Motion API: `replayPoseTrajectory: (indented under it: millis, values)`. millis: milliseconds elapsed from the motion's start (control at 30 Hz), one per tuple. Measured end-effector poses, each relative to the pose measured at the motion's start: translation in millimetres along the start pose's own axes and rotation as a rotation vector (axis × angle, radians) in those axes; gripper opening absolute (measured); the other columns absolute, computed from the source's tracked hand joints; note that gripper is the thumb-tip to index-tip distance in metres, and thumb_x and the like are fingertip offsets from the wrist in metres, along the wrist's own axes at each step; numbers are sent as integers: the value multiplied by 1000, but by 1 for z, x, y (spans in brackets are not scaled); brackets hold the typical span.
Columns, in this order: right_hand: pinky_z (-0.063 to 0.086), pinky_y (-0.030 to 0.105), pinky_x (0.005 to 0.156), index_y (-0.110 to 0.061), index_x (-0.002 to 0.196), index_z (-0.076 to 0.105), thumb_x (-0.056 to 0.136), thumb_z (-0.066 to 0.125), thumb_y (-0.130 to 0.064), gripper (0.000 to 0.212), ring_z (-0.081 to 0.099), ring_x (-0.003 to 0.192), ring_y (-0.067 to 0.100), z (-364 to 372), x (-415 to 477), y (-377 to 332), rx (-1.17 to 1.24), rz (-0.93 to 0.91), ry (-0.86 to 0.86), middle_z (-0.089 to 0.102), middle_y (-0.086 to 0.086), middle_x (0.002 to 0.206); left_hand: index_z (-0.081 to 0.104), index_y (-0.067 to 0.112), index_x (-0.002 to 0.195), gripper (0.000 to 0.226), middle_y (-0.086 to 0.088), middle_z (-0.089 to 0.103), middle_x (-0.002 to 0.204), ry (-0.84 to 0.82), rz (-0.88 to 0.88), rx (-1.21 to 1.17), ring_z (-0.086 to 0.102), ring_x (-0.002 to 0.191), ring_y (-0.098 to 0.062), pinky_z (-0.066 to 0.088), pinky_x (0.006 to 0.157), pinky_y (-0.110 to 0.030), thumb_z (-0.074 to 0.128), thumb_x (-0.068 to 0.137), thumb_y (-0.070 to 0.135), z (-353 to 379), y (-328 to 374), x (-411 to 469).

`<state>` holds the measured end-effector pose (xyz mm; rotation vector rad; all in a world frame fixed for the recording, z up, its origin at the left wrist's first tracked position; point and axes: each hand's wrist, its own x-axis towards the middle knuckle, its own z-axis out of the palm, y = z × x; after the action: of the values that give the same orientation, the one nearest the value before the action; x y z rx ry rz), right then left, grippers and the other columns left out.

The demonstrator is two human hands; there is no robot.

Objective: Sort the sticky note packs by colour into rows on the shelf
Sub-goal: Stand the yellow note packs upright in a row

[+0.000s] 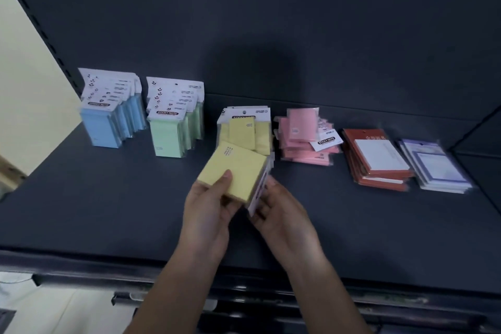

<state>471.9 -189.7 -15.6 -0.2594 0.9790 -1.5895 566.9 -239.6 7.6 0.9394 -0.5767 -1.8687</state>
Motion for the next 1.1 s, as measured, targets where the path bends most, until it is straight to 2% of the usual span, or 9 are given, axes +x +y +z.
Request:
replayPoseTrajectory:
  millis: [100,233,367,433,567,700,800,967,1100]
  values:
    - [54,29,79,-2,117,56,79,67,-14,41,66,95,22,6,-3,6,-44,-14,-25,68,13,110,53,2,114,26,-15,68,105,-8,69,7,69,86,-22,57,75,-31,53,88,-1,4,-9,-8]
    - [47,26,63,-9,111,55,80,64,3,35,63,80,16,0,0,-7,-183,-95,123,69,9,103,53,14,87,21,-4,64,84,29,201,129,62,78,-18,52,66,-27,54,84,-7,-7,4,1]
    - [45,22,58,-15,103,55,77,65,9,38,59,79,16,-13,3,-18,-363,-154,111,67,7,98,60,17,81,11,-1,65,71,-41,221,404,55,56,-10,42,46,-19,56,89,9,-21,23,13]
    - [50,19,62,-17,105,54,76,64,13,43,61,79,13,-12,7,-20,-466,-152,52,66,5,96,65,17,80,12,-1,64,68,-65,185,593,53,54,-10,39,46,-19,59,89,23,-29,26,20]
    - [53,18,69,-22,108,53,73,67,12,51,60,86,11,2,22,-9,-624,-134,23,64,3,103,68,13,75,25,-7,67,70,-85,244,878,58,63,-13,44,59,-29,64,83,36,-46,29,28]
    - [53,22,73,-30,104,49,74,70,6,51,60,90,12,18,36,16,-686,-162,24,60,-4,109,66,22,89,5,3,61,69,-50,339,892,55,61,-4,44,53,-15,61,88,21,-62,34,36]
    - [52,23,73,-26,108,49,80,68,-2,41,58,80,6,25,43,34,-795,-246,93,58,-13,102,62,27,80,11,10,55,60,52,342,1055,51,58,-7,42,54,-24,60,88,20,-80,40,44]
    - [43,10,69,-21,97,55,85,59,-8,18,53,79,1,41,48,53,-1203,-485,75,57,-8,93,60,18,75,13,1,58,87,175,397,1381,48,95,-26,34,75,-31,60,87,23,-100,46,54]
    - [42,30,85,-18,108,57,88,54,-23,21,44,102,17,52,53,62,-1646,-566,83,49,-2,112,62,9,99,23,-13,51,108,313,439,1607,38,104,-31,31,88,-37,57,90,30,-108,42,61]
